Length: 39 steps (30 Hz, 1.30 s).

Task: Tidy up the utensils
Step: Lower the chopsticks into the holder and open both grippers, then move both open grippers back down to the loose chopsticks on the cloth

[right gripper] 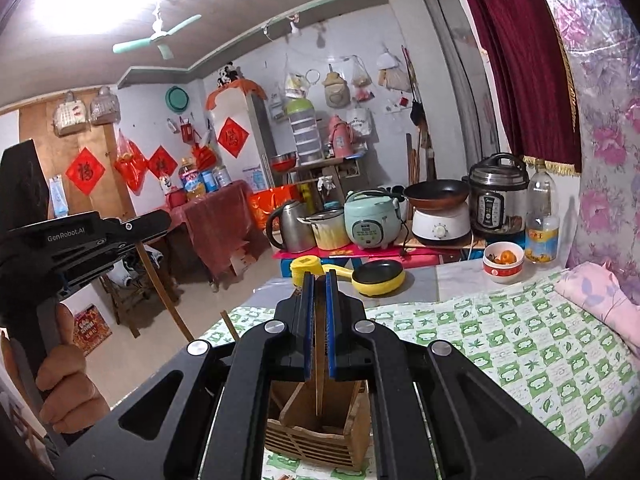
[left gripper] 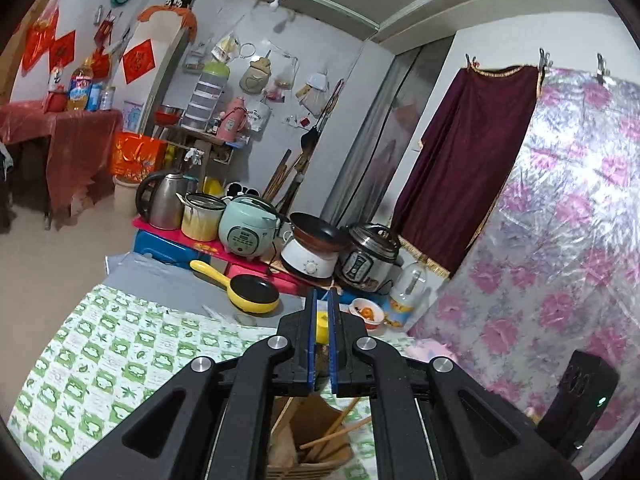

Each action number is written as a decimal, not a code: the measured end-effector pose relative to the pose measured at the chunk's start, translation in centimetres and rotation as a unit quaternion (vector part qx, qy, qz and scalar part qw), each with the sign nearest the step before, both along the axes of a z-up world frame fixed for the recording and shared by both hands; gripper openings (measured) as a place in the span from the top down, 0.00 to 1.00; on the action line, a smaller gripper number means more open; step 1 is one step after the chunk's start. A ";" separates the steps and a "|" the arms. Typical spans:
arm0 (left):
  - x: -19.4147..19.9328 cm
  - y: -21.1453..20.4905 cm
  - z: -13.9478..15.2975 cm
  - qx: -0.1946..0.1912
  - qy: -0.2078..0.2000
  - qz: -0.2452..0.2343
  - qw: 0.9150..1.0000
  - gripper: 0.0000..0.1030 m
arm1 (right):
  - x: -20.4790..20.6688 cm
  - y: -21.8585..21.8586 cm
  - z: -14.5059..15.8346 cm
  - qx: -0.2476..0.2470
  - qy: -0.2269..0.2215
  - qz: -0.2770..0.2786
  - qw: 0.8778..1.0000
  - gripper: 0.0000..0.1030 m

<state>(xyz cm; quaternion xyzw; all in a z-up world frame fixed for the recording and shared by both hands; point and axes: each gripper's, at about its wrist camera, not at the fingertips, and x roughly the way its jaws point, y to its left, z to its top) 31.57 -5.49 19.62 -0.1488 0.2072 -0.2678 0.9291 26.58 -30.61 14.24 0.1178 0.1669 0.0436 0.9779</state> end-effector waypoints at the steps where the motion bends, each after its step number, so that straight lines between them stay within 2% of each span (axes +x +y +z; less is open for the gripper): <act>1: 0.8 -0.3 -0.6 0.005 0.009 0.003 1.000 0.95 | 0.3 0.0 -0.3 0.000 0.005 0.001 1.000 0.94; 5: 4.1 -0.9 -3.5 0.009 0.071 -0.014 0.997 0.95 | 1.8 -0.3 -1.6 0.008 0.039 0.005 0.999 0.93; 9: 6.4 -1.5 -6.2 0.030 0.122 -0.018 0.992 0.92 | 2.4 -1.1 -2.4 0.010 0.062 -0.003 0.998 0.85; 10: 6.7 -1.6 -6.6 0.036 0.130 -0.018 0.991 0.83 | 2.5 -1.4 -2.5 0.014 0.064 -0.005 0.998 0.82; 11: 6.8 -1.8 -6.9 0.042 0.137 -0.015 0.990 0.60 | 2.4 -1.7 -2.5 0.017 0.063 -0.007 0.998 0.75; 12: 6.8 -1.7 -7.2 0.044 0.138 -0.010 0.989 0.47 | 2.3 -2.1 -2.5 0.021 0.060 -0.012 0.998 0.66; 13: 6.8 -1.6 -7.2 0.044 0.137 -0.002 0.990 0.25 | 2.1 -2.3 -2.4 0.022 0.057 -0.016 0.998 0.62; 14: 6.6 -1.5 -7.2 0.040 0.133 0.007 0.990 0.19 | 2.0 -2.5 -2.3 0.024 0.054 -0.019 0.998 0.54; 20: 5.9 -1.5 -6.3 0.051 0.124 0.022 0.991 0.12 | 1.2 -3.7 -1.8 0.047 0.043 -0.027 0.998 0.36; 24: 4.9 -1.6 -5.8 0.072 0.119 0.038 0.990 0.10 | 0.8 -3.8 -1.7 0.066 0.042 -0.022 0.997 0.24; 29: 3.0 -1.3 -5.5 0.098 0.111 0.056 0.987 0.07 | -0.6 -3.6 -1.2 0.088 0.039 -0.005 0.995 0.13; 34: 1.4 -1.0 -5.9 0.118 0.116 0.069 0.984 0.06 | -2.6 -3.3 -0.6 0.096 0.035 0.010 0.995 0.08; 39: -0.3 -0.9 -7.5 0.163 0.115 0.090 0.976 0.06 | -4.0 -3.4 -0.4 0.105 0.036 0.015 0.994 0.06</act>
